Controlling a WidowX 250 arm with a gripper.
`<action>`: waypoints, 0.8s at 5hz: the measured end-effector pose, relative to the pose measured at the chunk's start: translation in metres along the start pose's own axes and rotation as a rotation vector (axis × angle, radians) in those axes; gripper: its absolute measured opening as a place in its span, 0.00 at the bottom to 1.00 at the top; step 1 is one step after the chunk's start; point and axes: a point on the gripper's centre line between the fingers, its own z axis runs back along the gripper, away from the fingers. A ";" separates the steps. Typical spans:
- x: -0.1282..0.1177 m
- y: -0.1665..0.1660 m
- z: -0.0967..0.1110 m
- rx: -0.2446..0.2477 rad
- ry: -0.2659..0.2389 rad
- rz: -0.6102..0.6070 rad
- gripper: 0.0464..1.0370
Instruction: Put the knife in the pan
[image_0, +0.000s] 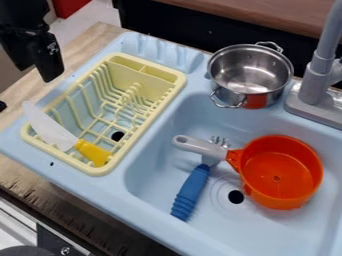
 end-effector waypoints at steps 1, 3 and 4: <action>-0.010 -0.006 0.000 -0.061 0.045 -0.008 0.96; -0.022 -0.005 -0.009 -0.094 0.060 0.013 0.96; -0.027 -0.007 -0.017 -0.069 0.047 0.022 0.96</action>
